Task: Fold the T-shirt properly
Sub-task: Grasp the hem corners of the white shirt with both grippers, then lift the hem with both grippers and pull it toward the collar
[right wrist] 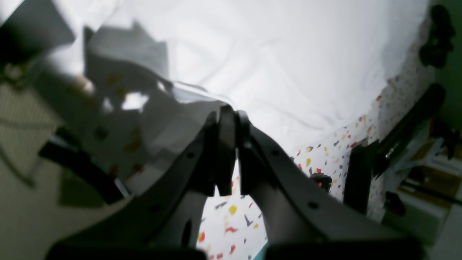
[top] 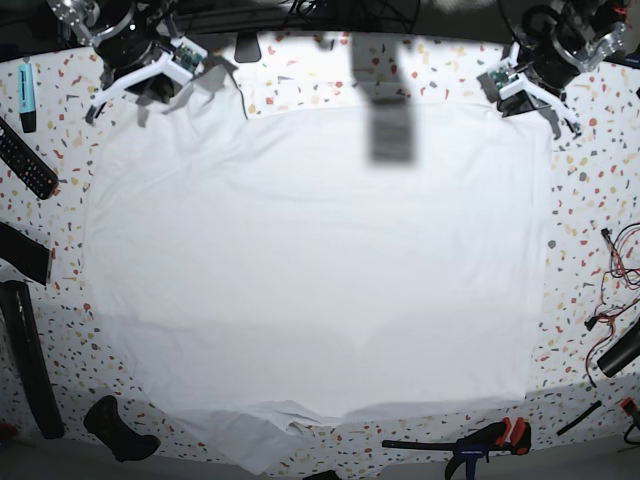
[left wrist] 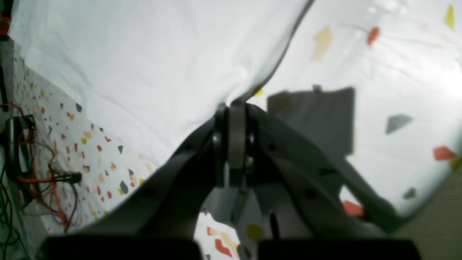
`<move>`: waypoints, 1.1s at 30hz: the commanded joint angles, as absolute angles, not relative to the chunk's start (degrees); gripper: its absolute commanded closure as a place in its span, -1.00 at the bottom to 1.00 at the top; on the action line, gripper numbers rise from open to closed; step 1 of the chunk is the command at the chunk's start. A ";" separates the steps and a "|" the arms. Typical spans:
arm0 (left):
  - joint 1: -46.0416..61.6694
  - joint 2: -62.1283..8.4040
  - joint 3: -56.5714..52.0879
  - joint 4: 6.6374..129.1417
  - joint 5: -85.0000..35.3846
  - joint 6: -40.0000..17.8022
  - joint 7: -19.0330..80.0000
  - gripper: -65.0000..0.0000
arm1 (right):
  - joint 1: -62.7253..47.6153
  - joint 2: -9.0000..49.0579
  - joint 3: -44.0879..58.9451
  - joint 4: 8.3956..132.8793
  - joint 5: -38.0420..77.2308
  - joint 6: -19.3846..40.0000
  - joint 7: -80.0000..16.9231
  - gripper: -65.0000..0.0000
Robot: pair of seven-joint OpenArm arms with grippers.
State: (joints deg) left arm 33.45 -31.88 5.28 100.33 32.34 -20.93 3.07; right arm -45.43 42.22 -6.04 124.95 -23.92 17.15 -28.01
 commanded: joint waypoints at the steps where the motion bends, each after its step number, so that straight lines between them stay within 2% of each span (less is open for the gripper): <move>1: 33.39 -32.56 4.97 100.75 32.53 -18.81 2.94 1.00 | -44.45 42.81 -5.65 126.06 -23.40 15.09 -27.55 1.00; 5: 32.40 -32.58 4.97 100.75 32.51 -15.09 2.94 1.00 | -39.29 42.50 -5.65 126.04 -18.17 12.58 -27.73 1.00; 14: 31.99 -32.56 4.97 100.75 32.53 -14.94 2.90 1.00 | -35.09 42.39 -5.65 126.04 -16.12 11.94 -27.94 1.00; 21: 27.70 -32.18 4.97 100.75 31.09 -14.94 2.68 1.00 | -31.18 42.13 -5.65 126.04 -15.73 11.92 -27.90 1.00; 33: 17.72 -29.87 4.97 100.73 13.65 -14.96 2.92 1.00 | -18.15 28.29 -5.65 125.99 -8.23 11.92 -30.04 1.00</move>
State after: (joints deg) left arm 18.26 -29.19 5.37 99.94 13.67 -16.01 4.12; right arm -18.57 27.79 -6.02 124.99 -7.73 12.56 -31.62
